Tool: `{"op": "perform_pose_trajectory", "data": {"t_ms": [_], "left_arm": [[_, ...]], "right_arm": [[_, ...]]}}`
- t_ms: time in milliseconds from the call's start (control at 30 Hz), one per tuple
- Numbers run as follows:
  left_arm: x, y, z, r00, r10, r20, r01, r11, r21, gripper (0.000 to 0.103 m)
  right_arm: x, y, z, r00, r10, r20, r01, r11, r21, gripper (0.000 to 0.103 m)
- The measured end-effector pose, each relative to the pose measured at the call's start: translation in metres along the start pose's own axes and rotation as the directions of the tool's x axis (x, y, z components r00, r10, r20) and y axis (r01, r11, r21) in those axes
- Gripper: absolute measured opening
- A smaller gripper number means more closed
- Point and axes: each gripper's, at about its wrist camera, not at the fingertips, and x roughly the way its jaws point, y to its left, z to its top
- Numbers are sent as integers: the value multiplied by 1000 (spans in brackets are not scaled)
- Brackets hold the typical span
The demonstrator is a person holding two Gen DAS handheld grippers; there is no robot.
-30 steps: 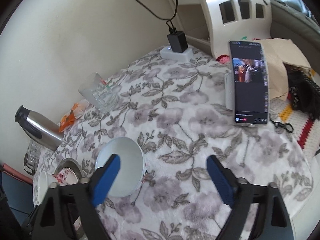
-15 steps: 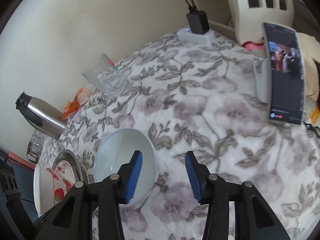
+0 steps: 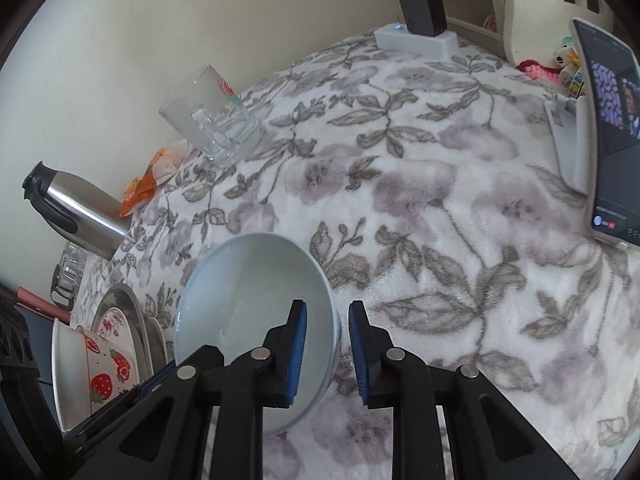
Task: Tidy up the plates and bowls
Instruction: 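Close the right tool on the round bowl's rim, then lift the round bowl with the right tool and carry it over the basin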
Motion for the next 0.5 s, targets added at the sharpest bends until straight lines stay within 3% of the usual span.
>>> {"op": "perform_pose_trajectory", "data": {"t_ms": [133,500], "left_arm": [[6,1,3,1000,15,4,-16,1000,3,17],[12,-3,10,999,35,32,-37,998,50,16]], "right_arm": [[8,0,-1,1000,2,-16,-2,1000,5,18],[17,0,-1,1000,0,-22,0,1000,4,15]]}}
